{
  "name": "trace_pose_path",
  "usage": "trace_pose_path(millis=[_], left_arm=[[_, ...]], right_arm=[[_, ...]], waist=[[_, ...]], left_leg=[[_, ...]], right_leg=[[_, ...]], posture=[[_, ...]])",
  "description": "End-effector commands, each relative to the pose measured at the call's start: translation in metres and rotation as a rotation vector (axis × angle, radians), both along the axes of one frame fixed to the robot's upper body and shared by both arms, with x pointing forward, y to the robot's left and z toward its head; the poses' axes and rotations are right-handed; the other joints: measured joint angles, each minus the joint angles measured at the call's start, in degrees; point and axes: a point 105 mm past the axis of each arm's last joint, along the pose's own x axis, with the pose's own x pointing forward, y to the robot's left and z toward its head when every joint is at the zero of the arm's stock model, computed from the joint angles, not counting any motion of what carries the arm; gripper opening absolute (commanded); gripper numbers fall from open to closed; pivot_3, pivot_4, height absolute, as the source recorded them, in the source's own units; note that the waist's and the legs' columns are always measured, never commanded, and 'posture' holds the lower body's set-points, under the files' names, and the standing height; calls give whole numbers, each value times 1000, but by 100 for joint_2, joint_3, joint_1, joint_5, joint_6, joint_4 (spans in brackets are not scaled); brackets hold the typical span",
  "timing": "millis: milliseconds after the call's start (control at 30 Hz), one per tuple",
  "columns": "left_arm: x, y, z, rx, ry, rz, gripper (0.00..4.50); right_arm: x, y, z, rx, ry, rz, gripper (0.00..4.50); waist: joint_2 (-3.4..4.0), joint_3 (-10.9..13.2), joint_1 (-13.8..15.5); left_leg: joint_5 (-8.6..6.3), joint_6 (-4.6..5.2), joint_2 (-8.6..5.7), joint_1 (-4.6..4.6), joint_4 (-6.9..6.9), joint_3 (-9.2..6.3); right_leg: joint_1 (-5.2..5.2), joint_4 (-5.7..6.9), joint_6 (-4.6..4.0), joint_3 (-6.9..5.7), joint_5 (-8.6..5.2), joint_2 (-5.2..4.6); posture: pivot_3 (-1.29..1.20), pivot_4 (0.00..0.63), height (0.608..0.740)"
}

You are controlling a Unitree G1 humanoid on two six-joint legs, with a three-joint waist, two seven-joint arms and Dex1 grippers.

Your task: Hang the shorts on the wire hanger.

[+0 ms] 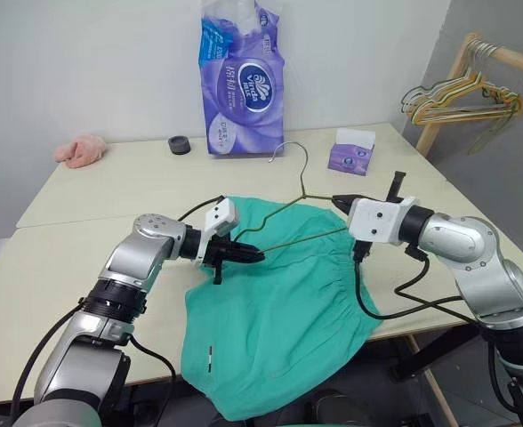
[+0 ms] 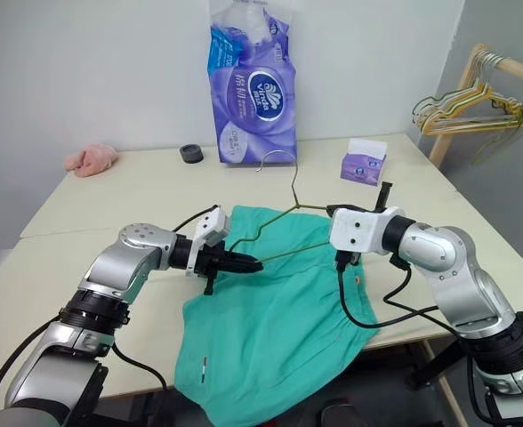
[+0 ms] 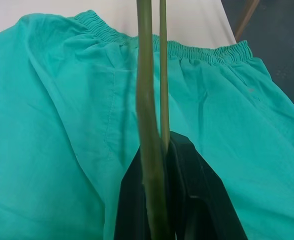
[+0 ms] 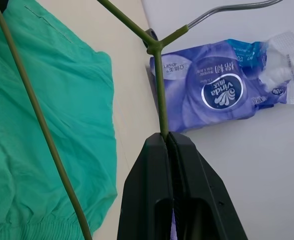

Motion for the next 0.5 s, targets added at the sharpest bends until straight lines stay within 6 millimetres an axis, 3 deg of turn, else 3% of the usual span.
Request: trace_pose_path(millis=[33,167,267,400,500], left_arm=[[3,-4,12,-6,-61,-10,0],[6,-2,12,-2,-72,9,0],[6,-1,13,-3,-76,14,0],[3,4,12,38,-126,-14,0],[-4,4,12,71,-181,-63,0]], right_arm=[[-12,7,18,8,-59,70,897],[-19,-1,13,-11,27,80,2219],[-23,-22,11,14,158,11,3137],[-19,-51,17,91,243,-130,3137],[-27,-60,5,167,429,-145,3137]], waist=[[0,0,0],[-1,0,4],[-5,4,22],[-6,5,15],[-5,5,0]], left_leg=[[0,0,0,0,0,0],[0,0,0,0,0,-1],[0,0,-1,-2,0,-7],[0,0,-1,-1,2,-7],[0,0,2,3,-4,-9]], right_leg=[[0,0,0,0,0,0],[1,0,1,-1,0,0],[4,-4,1,-7,0,-1],[4,-2,2,-6,-1,-3],[3,-1,-1,-6,-3,-2]], posture=[[-171,28,740],[-169,28,740],[-169,28,740],[-169,30,740],[-175,27,740]])
